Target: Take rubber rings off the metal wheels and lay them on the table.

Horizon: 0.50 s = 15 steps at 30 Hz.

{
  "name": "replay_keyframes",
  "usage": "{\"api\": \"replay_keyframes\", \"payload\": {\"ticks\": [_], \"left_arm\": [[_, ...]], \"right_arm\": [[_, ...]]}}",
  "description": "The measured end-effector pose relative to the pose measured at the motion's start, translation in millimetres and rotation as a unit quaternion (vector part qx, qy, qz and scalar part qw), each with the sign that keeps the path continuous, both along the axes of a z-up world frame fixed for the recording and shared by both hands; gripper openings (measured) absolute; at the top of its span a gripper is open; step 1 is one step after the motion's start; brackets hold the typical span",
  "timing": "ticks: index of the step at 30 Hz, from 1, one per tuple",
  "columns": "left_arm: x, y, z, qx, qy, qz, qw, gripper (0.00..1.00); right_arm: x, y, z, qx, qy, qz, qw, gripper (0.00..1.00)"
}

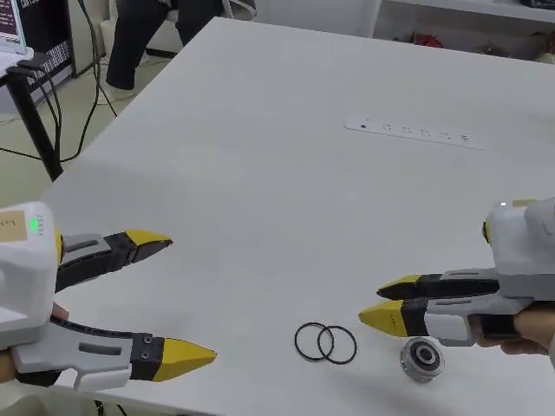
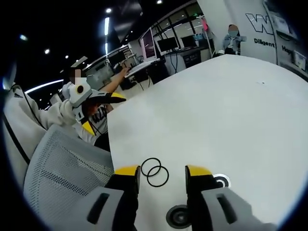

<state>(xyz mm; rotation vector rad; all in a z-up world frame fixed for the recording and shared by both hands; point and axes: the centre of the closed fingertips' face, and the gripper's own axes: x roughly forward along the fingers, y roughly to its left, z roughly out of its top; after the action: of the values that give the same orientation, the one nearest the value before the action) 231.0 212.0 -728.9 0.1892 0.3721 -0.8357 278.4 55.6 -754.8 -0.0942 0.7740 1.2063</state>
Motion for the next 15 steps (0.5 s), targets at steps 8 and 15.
{"api": "replay_keyframes", "payload": {"ticks": [8, 15], "left_arm": [[-1.7, -6.9, -1.5, 0.002, 0.006, -0.001, 1.0, 0.84], [-0.3, -14.7, -0.9, 0.001, 0.009, 0.0, 1.0, 0.85]], "right_arm": [[6.7, -9.6, 12.6, 0.007, -0.028, 0.001, 0.9996, 0.48], [8.3, -17.4, 18.8, 0.01, -0.04, 0.01, 0.9991, 0.58]]}}
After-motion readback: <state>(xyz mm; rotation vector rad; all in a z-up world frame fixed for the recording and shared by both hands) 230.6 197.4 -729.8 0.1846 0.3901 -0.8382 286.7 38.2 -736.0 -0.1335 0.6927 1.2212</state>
